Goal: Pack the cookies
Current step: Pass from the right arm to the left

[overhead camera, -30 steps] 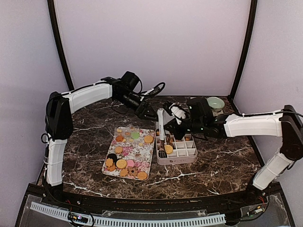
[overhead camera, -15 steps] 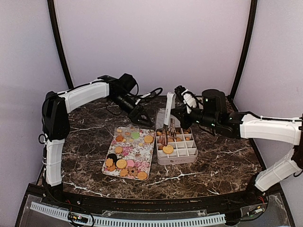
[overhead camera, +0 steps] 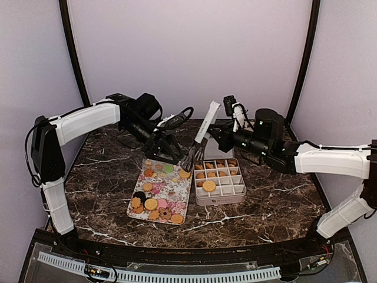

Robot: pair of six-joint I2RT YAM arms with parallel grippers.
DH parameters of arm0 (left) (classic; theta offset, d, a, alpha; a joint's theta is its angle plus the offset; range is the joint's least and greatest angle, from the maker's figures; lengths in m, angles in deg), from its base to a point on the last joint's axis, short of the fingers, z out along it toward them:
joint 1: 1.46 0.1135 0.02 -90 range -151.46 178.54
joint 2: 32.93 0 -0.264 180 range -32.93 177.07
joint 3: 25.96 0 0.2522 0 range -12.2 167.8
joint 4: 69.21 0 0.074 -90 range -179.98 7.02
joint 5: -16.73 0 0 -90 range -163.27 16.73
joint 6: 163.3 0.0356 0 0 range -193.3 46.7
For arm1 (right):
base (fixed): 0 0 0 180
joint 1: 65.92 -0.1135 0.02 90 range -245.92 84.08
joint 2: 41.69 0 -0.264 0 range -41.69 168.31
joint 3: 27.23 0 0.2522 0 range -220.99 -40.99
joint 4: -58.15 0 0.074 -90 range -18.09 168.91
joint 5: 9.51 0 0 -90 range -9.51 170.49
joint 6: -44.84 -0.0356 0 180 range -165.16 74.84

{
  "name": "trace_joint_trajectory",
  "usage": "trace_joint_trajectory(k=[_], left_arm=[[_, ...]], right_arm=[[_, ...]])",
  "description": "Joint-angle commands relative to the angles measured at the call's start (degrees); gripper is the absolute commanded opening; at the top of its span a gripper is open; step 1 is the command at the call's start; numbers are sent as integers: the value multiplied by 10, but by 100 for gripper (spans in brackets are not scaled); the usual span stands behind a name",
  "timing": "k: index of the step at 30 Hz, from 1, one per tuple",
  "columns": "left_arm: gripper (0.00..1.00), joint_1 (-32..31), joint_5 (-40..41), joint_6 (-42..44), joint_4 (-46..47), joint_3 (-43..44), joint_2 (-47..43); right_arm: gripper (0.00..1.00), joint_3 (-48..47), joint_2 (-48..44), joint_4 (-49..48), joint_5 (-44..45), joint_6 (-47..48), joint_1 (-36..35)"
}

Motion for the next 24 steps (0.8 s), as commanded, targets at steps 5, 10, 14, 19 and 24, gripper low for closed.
trace_joint_trajectory(k=[5,10,14,19,24], left_arm=[[72,1,31,-26,66,-45,-34],[66,2,35,-44,91,-59,-44],[64,1,35,-41,85,-51,-47],[66,2,50,-26,57,-25,-57],[68,9,52,-32,64,-27,-67]], right_arm=[[0,-14,5,-96,-49,-72,3],[0,-16,-1,-93,-59,-72,2],[0,-25,-1,-71,-72,-67,3],[0,-4,-27,-49,-59,-51,2],[0,12,-46,-46,-54,-54,3]])
